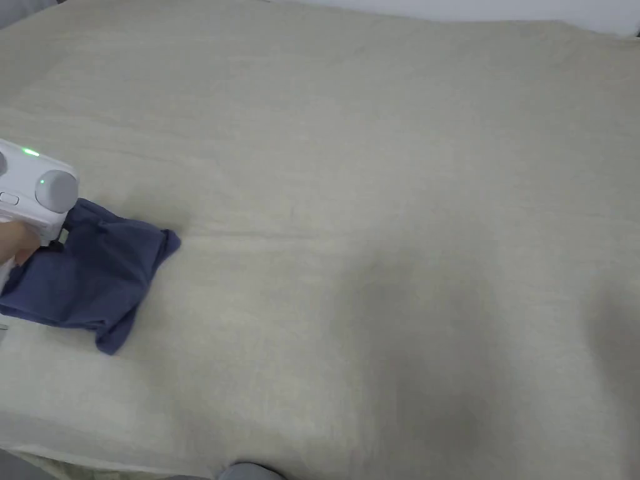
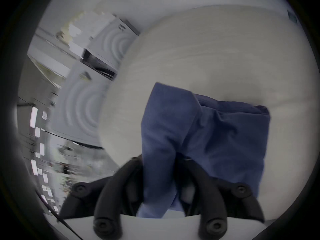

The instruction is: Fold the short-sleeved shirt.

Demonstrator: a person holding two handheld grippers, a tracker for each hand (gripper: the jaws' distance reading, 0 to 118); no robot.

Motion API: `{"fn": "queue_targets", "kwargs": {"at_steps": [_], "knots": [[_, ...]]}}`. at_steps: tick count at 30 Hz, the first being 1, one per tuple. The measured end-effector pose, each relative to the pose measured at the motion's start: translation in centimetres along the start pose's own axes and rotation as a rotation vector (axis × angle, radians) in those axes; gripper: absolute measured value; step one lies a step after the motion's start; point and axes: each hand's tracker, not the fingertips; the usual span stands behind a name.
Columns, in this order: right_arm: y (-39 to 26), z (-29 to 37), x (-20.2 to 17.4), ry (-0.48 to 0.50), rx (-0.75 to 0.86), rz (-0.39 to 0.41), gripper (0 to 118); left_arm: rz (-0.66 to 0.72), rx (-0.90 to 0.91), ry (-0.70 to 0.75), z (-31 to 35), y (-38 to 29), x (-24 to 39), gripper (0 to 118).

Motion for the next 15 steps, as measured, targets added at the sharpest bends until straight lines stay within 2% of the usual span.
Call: {"fn": "queue_targets", "kwargs": {"at_steps": [1, 3, 7, 11, 15], "knots": [[0.0, -0.1, -0.2, -0.003, -0.003, 0.003, 0, -0.037, 0.025, 0.079, -0.4, -0.1, -0.4, 69], [0.0, -0.6, -0.4, -0.01, -0.011, 0.0, 0, -0.075, 0.093, 0.19, -0.4, -0.4, -1.3, 88], [0.2, -0.9, -0.3, -0.01, -0.019, -0.039, 0, 0.054, 0.297, 0.3, 2.4, 0.1, -3.8, 91], [0.8, -0.2, 0.3, -0.009, 0.016, -0.039, 0, 0.221, 0.444, 0.184, 8.6, 1.2, -5.2, 90], [1.7, 0.8, 1.7, -0.002, 0.053, -0.032, 0, 0.318, 0.636, 0.043, 16.6, 2.1, -4.2, 87]]}}
